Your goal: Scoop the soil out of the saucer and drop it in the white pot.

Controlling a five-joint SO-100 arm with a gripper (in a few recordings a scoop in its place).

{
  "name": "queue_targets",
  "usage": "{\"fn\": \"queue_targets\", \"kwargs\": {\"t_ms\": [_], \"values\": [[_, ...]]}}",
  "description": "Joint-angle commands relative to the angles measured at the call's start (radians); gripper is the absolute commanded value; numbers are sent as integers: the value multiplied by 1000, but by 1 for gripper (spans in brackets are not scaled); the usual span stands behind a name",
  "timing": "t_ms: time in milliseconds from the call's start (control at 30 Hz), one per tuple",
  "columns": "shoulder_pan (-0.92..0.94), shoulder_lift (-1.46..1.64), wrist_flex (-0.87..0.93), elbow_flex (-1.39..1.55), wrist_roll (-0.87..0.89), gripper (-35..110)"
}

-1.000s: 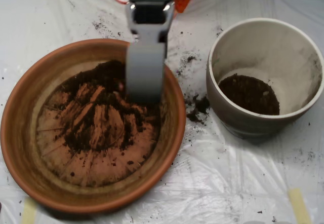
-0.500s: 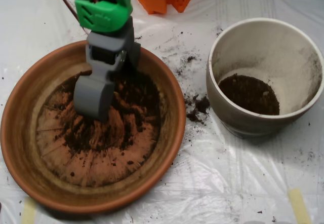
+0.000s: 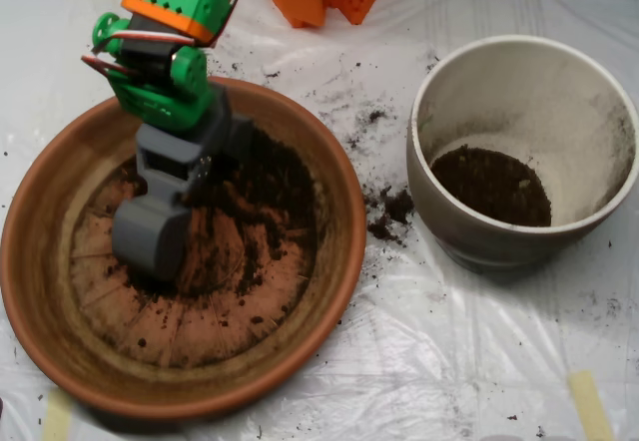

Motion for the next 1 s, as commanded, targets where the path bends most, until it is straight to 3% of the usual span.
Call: {"fn": "queue_targets", "kwargs": {"t_ms": [0, 400, 967], "values": [[31, -31, 11, -130, -26, 54], [15, -232, 175, -390, -61, 50], [29, -166, 140, -265, -114, 29]]}}
